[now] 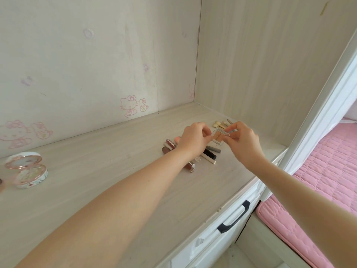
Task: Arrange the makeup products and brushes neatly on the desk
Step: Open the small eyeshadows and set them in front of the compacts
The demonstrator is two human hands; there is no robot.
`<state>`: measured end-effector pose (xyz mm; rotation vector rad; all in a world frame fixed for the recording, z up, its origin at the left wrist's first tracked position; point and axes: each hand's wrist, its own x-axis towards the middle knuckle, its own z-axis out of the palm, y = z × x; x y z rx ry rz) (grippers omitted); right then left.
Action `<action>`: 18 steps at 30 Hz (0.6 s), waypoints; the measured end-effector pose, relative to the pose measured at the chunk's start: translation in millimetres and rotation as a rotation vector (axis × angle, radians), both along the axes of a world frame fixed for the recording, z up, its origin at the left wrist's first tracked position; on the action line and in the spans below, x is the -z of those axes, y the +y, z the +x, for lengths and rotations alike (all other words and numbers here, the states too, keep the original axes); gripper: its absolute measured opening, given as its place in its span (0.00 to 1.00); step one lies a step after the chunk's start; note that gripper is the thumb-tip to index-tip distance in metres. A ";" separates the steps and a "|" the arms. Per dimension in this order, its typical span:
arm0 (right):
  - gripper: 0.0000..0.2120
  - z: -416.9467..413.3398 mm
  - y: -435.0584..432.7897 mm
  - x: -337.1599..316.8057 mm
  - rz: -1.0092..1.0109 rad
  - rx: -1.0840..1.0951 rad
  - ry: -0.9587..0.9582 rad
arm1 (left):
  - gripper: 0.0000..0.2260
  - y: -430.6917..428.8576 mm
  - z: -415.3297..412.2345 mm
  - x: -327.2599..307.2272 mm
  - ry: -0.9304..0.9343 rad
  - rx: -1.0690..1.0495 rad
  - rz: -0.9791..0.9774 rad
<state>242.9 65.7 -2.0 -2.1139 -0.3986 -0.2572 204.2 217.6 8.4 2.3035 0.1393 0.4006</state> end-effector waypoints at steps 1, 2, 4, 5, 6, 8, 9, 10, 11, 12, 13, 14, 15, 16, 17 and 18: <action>0.07 -4.9 1.3 -1.9 0.015 -0.009 0.007 | 0.02 2.2 -5.6 -2.1 -0.007 0.006 -0.038; 0.07 -10.0 2.7 -4.0 0.027 -0.019 0.013 | 0.03 4.9 -11.4 -4.2 -0.017 0.015 -0.076; 0.06 -20.6 5.8 -8.0 0.047 -0.041 0.027 | 0.04 11.2 -23.4 -8.3 -0.035 0.043 -0.139; 0.06 -26.1 7.5 -9.7 0.059 -0.054 0.040 | 0.04 14.7 -29.8 -10.0 -0.044 0.055 -0.153; 0.06 -31.5 9.2 -11.1 0.072 -0.069 0.054 | 0.04 18.5 -36.3 -11.4 -0.051 0.060 -0.158; 0.05 -43.4 13.0 -13.1 0.101 -0.104 0.082 | 0.05 26.9 -50.0 -13.7 -0.073 0.062 -0.162; 0.05 -49.9 15.4 -14.0 0.113 -0.126 0.094 | 0.05 31.2 -57.1 -14.5 -0.085 0.063 -0.165; 0.06 -56.4 18.2 -14.4 0.119 -0.147 0.104 | 0.04 35.4 -64.5 -15.1 -0.093 0.063 -0.170; 0.06 -62.7 21.4 -14.5 0.123 -0.165 0.110 | 0.04 39.4 -72.7 -15.4 -0.095 0.061 -0.175; 0.06 -68.3 24.7 -14.1 0.126 -0.183 0.114 | 0.04 43.2 -81.6 -15.5 -0.094 0.057 -0.183; 0.06 -74.3 28.4 -13.5 0.128 -0.203 0.118 | 0.04 47.0 -91.2 -14.9 -0.096 0.052 -0.198; 0.05 -80.4 32.3 -12.9 0.130 -0.223 0.124 | 0.03 50.5 -101.8 -13.7 -0.102 0.046 -0.223; 0.05 -87.4 36.6 -12.5 0.135 -0.244 0.132 | 0.03 53.9 -113.0 -12.2 -0.109 0.035 -0.252; 0.06 -94.4 40.9 -12.0 0.142 -0.266 0.141 | 0.02 57.2 -124.5 -10.7 -0.115 0.018 -0.275; 0.06 -101.9 45.5 -11.7 0.147 -0.298 0.150 | 0.02 60.6 -136.2 -9.1 -0.117 -0.003 -0.293; 0.07 -109.0 50.6 -11.0 0.153 -0.339 0.160 | 0.02 64.0 -147.5 -7.3 -0.114 -0.024 -0.308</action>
